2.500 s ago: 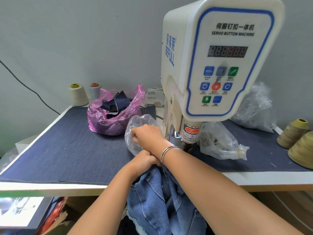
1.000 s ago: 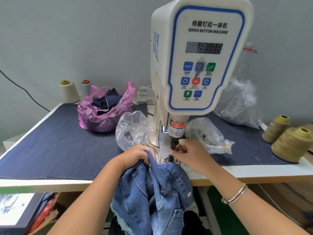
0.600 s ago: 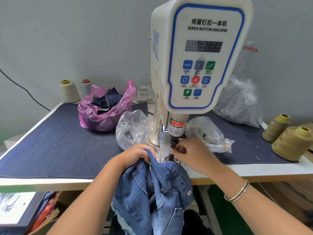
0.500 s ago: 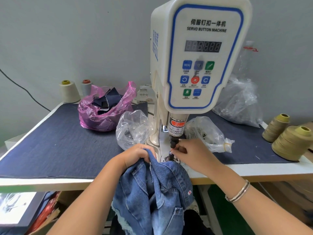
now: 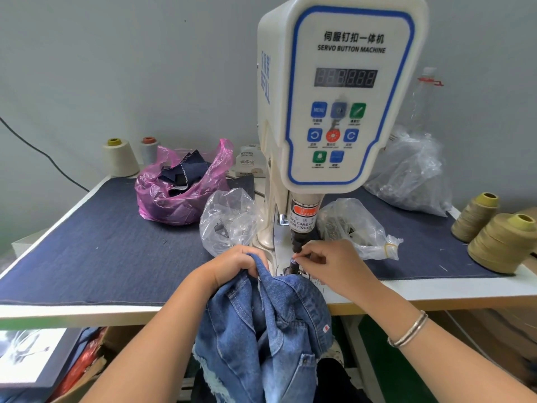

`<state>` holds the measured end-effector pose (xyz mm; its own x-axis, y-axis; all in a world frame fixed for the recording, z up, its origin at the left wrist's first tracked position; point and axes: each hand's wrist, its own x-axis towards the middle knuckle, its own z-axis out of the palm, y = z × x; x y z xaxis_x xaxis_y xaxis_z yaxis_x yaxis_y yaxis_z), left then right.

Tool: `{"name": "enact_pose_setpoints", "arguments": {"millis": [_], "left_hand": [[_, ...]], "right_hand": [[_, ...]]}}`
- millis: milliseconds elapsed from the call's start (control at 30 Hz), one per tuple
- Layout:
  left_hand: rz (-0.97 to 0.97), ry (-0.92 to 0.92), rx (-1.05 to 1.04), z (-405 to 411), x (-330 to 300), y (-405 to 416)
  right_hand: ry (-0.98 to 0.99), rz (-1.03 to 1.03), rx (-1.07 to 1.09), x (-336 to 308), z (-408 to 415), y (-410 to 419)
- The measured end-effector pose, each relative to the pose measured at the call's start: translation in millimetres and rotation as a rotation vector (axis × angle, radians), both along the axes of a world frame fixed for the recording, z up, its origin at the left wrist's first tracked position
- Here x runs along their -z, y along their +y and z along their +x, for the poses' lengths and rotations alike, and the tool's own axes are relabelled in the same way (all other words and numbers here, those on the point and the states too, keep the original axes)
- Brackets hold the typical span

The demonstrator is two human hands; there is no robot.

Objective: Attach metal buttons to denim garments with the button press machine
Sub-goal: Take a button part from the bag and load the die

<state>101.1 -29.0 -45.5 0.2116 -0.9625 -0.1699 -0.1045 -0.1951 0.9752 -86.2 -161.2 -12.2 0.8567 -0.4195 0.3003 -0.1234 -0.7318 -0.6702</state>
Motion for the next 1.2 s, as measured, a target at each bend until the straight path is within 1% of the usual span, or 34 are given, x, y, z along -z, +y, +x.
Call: {"name": "enact_pose_setpoints", "arguments": {"millis": [200,367,567,833,933,1000,1067,1133,1200], "left_hand": [[0.011,-0.012,0.000,1,0,0],[0.007,-0.008,0.002,-1,-2,1],[0.012,-0.013,-0.003,-2,-3,1],[0.021,-0.009,-0.002,-1,-3,2],[0.029,0.006,0.004,-2,-5,3],[0.038,0.020,0.026,-4,-10,5],[0.058,0.039,0.084,-7,-18,9],[0.081,0.034,0.187,-11,-31,13],[0.107,0.050,0.285,-15,-45,13]], "right_hand": [[-0.024,-0.076,0.012,3,-1,0],[-0.014,-0.099,0.011,4,-2,1],[-0.032,-0.089,0.004,6,-3,1],[-0.067,-0.071,0.048,11,-4,6],[-0.162,-0.091,0.103,10,-12,13],[-0.198,-0.040,0.099,11,-22,25],[-0.125,0.102,0.048,10,-32,39],[0.026,0.266,0.017,10,-37,49],[0.197,0.357,-0.008,10,-39,52]]}}
